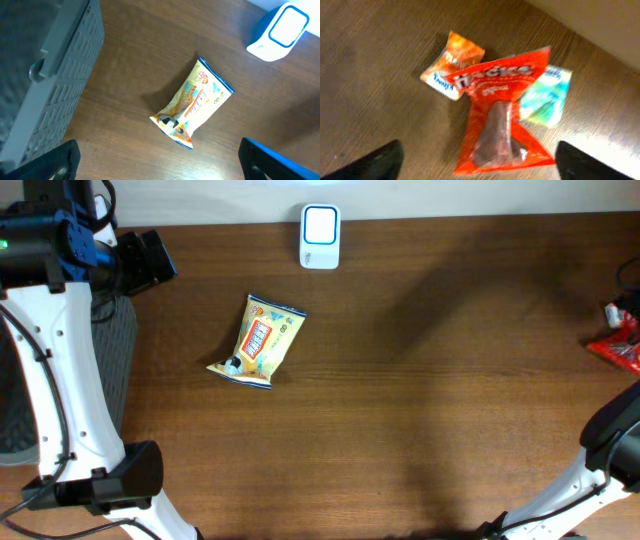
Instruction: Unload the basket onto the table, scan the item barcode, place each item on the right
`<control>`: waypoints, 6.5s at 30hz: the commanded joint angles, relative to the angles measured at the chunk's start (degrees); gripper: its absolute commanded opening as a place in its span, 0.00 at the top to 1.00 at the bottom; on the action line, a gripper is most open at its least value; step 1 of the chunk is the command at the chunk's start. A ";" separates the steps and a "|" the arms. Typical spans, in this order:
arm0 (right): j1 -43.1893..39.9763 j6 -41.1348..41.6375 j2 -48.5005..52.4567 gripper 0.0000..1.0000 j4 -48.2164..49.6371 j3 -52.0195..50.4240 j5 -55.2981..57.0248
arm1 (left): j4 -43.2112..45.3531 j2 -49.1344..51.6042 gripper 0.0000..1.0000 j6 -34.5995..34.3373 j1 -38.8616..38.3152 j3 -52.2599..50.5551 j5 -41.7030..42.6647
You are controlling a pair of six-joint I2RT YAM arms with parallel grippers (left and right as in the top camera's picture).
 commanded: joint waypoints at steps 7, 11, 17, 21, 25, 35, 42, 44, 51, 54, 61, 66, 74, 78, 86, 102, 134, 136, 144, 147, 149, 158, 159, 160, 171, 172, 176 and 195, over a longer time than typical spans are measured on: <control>4.68 -7.50 1.60 0.01 -6.32 -0.42 -41.48 | -0.04 -0.13 0.01 -0.59 0.37 0.26 -0.24; 13.27 -16.28 1.60 0.02 -12.15 -0.42 -54.21 | -0.04 -0.13 0.01 -0.59 0.37 0.26 -0.24; 33.83 -16.87 1.81 0.00 -15.28 -0.46 -54.12 | -0.04 -0.13 0.01 -0.59 0.37 0.26 -0.24; 48.85 -16.79 2.47 0.35 -10.34 -0.46 -52.68 | -0.04 -0.13 0.01 -0.59 0.37 0.26 -0.24; 60.76 -14.64 4.68 0.26 -4.24 -0.46 -49.20 | -0.04 -0.13 0.01 -0.59 0.37 0.26 -0.24; 82.07 -24.20 9.16 0.01 -1.75 -0.46 -11.02 | -0.04 -0.13 0.01 -0.59 0.37 0.26 -0.24; 85.37 -26.38 12.09 0.27 0.15 -0.57 -8.24 | -0.04 -0.13 0.01 -0.59 0.37 0.26 -0.24; 84.96 -25.49 12.09 0.62 -2.60 -0.57 -5.86 | -0.04 -0.13 0.01 -0.59 0.37 0.26 -0.24; 79.89 -13.75 9.81 0.96 -14.01 -0.50 -1.36 | -0.04 -0.13 0.01 -0.59 0.37 0.26 -0.24; 76.50 -9.84 7.02 0.96 -21.29 -0.48 3.17 | -0.04 -0.13 0.01 -0.59 0.37 0.26 -0.24; 65.26 -2.97 2.16 0.62 -35.95 0.55 20.20 | -0.04 -0.13 0.01 -0.59 0.37 0.26 -0.22; 57.75 -2.99 1.88 0.24 -40.22 6.84 5.22 | -0.04 -0.13 0.01 -0.59 0.37 0.26 -0.24; 57.46 -2.84 2.45 0.56 -23.82 9.29 -33.03 | -0.04 -0.13 0.01 -0.59 0.37 0.24 -0.24; 59.01 7.67 4.79 0.71 -19.15 8.81 -24.63 | -0.04 -0.13 0.01 -0.59 0.37 0.26 -0.24; 62.73 14.16 15.04 0.70 -16.87 8.81 -25.81 | -0.04 -0.13 0.01 -0.59 0.37 0.26 -0.24; 63.43 -0.33 13.92 0.43 -51.89 24.44 -11.80 | -0.04 -0.13 0.01 -0.59 0.37 0.26 -0.24; 55.06 3.48 13.99 0.59 -48.96 16.94 -12.68 | -0.04 -0.13 0.01 -0.59 0.37 0.26 -0.24; 55.06 10.88 13.99 0.59 -48.92 16.94 -4.68 | -0.04 -0.13 0.01 -0.59 0.37 0.26 -0.24; 55.06 13.55 14.01 0.59 -39.60 8.35 -5.46 | -0.04 -0.13 0.01 -0.59 0.37 0.26 -0.24; 55.19 13.49 14.01 0.58 -29.73 0.85 -12.37 | -0.04 -0.13 0.01 -0.59 0.37 0.26 -0.24; 55.74 11.52 14.01 0.50 -24.70 -1.97 -15.91 | -0.04 -0.13 0.01 -0.59 0.37 0.26 -0.22; 65.46 -10.97 14.01 0.37 -12.55 -2.78 -16.22 | -0.04 -0.13 0.01 -0.59 0.37 0.26 -0.24; 66.99 -9.03 14.01 0.36 -12.52 -2.78 -15.96 | -0.04 -0.13 0.01 -0.59 0.37 0.26 -0.24; 67.93 -5.86 14.01 0.36 -12.52 -2.78 -15.82 | -0.04 -0.13 0.01 -0.59 0.37 0.24 -0.24; 68.43 13.40 13.86 0.23 -32.61 15.30 -12.35 | -0.04 -0.13 0.01 -0.59 0.37 0.26 -0.24; 67.82 12.11 13.86 0.19 -33.20 17.22 -10.99 | -0.04 -0.13 0.01 -0.59 0.37 0.26 -0.24; 62.64 8.61 13.88 0.04 -34.86 19.32 -10.64 | -0.04 -0.13 0.01 -0.57 0.37 0.26 -0.24; 53.00 -12.28 13.99 0.96 -25.44 -0.09 -31.93 | -0.04 -0.13 0.01 -0.59 0.48 0.26 -0.24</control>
